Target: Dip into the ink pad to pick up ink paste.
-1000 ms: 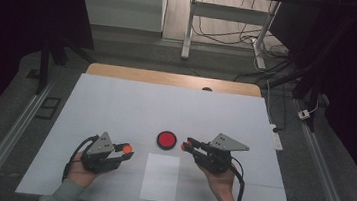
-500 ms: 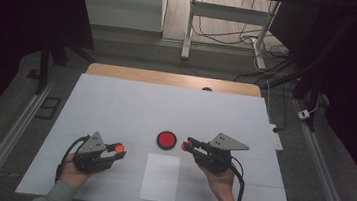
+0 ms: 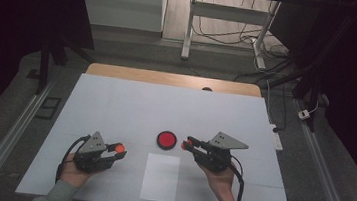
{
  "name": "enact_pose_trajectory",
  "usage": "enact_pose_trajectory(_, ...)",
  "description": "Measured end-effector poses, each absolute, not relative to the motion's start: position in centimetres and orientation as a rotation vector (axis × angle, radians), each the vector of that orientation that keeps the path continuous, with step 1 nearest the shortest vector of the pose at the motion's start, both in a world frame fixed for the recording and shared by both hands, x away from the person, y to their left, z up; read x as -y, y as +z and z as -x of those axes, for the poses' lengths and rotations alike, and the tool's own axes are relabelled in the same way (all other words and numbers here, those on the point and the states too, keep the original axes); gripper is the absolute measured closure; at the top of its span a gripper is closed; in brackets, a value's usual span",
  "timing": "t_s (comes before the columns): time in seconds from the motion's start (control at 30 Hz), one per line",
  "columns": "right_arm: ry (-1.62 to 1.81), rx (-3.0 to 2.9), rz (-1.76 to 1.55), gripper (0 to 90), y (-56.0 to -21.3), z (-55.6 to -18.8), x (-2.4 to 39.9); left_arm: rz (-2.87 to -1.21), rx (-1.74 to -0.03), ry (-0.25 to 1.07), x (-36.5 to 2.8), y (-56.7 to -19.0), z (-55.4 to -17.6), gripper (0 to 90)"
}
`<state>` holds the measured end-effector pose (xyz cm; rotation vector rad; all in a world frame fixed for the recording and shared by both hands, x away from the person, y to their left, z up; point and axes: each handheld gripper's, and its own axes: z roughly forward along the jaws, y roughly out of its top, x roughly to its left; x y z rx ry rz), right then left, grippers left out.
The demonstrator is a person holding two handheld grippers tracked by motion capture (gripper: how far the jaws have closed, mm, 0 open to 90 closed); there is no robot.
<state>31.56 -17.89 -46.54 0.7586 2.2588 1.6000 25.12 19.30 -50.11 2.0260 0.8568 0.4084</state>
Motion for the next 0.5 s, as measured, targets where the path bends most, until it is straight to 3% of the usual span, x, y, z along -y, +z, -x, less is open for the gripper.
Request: enact_pose_trajectory(0.5, 1.579, -2.262, -0.763, 72.7, -46.44, -32.28, 17.53, -2.033, -0.851, 0.402, -19.07, -50.19, -25.13, 64.6)
